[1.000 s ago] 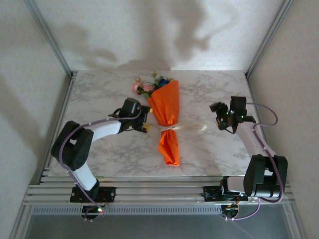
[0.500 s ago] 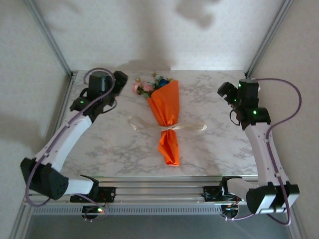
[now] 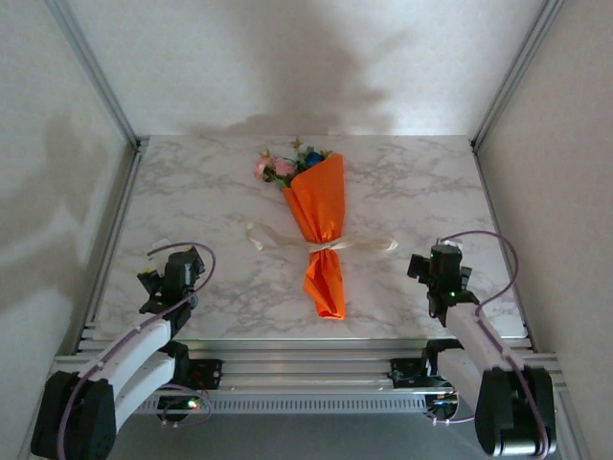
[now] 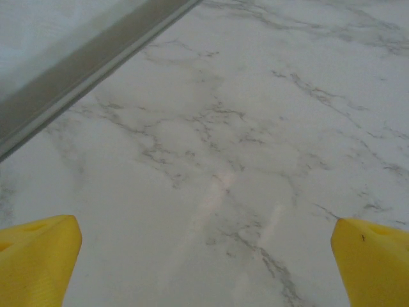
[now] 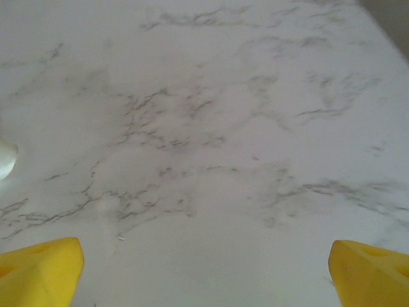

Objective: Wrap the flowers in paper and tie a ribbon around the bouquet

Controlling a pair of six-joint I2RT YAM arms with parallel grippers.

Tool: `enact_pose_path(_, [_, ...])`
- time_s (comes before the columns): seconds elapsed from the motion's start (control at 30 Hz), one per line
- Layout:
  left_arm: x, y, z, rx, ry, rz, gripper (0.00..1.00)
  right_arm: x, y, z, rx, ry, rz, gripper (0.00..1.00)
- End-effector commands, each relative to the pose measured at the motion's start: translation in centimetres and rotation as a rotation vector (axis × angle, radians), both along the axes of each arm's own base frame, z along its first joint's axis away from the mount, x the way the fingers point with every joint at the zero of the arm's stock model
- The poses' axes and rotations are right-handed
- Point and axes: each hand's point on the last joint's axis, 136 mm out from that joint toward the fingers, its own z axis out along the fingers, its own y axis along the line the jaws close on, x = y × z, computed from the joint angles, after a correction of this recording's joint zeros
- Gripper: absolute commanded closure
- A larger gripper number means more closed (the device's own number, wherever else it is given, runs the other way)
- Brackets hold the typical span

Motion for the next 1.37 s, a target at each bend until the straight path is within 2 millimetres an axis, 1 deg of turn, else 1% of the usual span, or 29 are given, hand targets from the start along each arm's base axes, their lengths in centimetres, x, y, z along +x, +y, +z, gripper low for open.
enact_pose_path(0.0, [3.5,-0.2,4.4,-0.013,-0.258,-0.064,0.00,5.4,2.3,3.5,0.035,-0.182,0.117,0.01])
enact_pose_path(0.07, [4.1,0.6,4.4,-0.045,-0.318,-0.067,0.00,7.4,3.1,4.0,0.063,-0.240,0.145,0.01])
enact_pose_path(0.13, [5.1,1.5,4.7,-0.081,-0.366,-0.062,0.00,9.1,3.6,4.3,0.054,-0.280,0.171,0.01])
enact_pose_path(0.2, [6.1,1.9,5.5,-0.117,-0.451,-0.085,0.00,10.6,4.5,4.8,0.038,-0.323,0.239,0.01])
enact_pose_path(0.23, [6.8,2.1,5.4,-0.133,-0.464,-0.096,0.00,11.2,5.1,4.8,0.021,-0.328,0.287,0.01])
enact_pose_path(0.3, [8.9,2.5,4.3,-0.169,-0.391,-0.122,0.00,11.6,5.2,3.8,0.032,-0.329,0.302,0.01])
enact_pose_path(0.33, [9.7,2.3,4.0,-0.173,-0.369,-0.157,0.00,11.4,5.3,3.3,0.037,-0.348,0.314,0.01])
enact_pose_path(0.37, [10.4,2.0,4.2,-0.162,-0.359,-0.194,0.00,11.1,5.6,2.7,0.041,-0.366,0.334,0.01])
enact_pose_path(0.4, [10.4,1.5,4.8,-0.127,-0.375,-0.234,0.00,11.0,5.9,2.9,0.041,-0.403,0.354,0.01])
enact_pose_path(0.43, [9.6,1.0,6.1,-0.070,-0.433,-0.258,0.00,10.6,5.9,2.8,0.034,-0.403,0.352,0.01])
enact_pose_path(0.47, [8.1,0.4,6.9,-0.021,-0.497,-0.279,0.00,10.3,5.7,2.9,0.033,-0.413,0.343,0.01])
enact_pose_path(0.5, [6.6,0.3,7.2,-0.007,-0.550,-0.277,0.00,10.1,5.6,3.1,0.029,-0.432,0.338,0.01])
enact_pose_path(0.53, [5.1,0.4,7.0,-0.002,-0.589,-0.260,0.00,9.9,5.4,3.2,0.022,-0.445,0.327,0.01])
enact_pose_path(0.57, [4.7,0.3,6.8,0.003,-0.608,-0.256,0.00,9.8,5.3,3.1,0.019,-0.443,0.318,0.01])
enact_pose_path(0.6, [4.8,0.3,7.0,0.017,-0.636,-0.254,0.00,10.0,5.2,3.1,0.014,-0.437,0.310,0.01])
enact_pose_path(0.63, [5.2,0.6,6.7,0.009,-0.624,-0.236,0.00,10.1,5.0,3.1,0.006,-0.434,0.294,0.01])
enact_pose_path(0.67, [6.3,1.1,5.3,-0.014,-0.536,-0.203,0.00,10.5,4.7,2.9,-0.002,-0.416,0.272,0.01])
enact_pose_path(0.7, [7.6,1.0,4.9,-0.013,-0.480,-0.203,0.00,11.0,4.4,2.7,-0.002,-0.387,0.252,0.01])
enact_pose_path(0.73, [9.1,0.2,4.8,0.019,-0.458,-0.234,0.00,11.6,3.9,2.3,-0.001,-0.342,0.214,0.01])
enact_pose_path(0.77, [10.0,-0.3,3.9,0.019,-0.384,-0.246,0.00,11.7,3.8,2.2,0.015,-0.328,0.216,0.01])
enact_pose_path(0.83, [9.8,-0.3,4.3,0.032,-0.418,-0.249,0.00,11.7,3.7,2.2,0.019,-0.334,0.217,0.01])
enact_pose_path(0.87, [9.9,-0.3,4.0,0.019,-0.391,-0.250,0.00,11.7,3.7,2.2,0.018,-0.336,0.216,0.01])
enact_pose_path(0.9, [9.8,-0.3,4.2,0.025,-0.409,-0.248,0.00,11.8,3.7,2.3,0.017,-0.341,0.218,0.01])
enact_pose_path(1.33, [9.9,-0.4,4.0,0.033,-0.394,-0.246,0.00,11.8,3.9,2.3,0.007,-0.338,0.224,0.01])
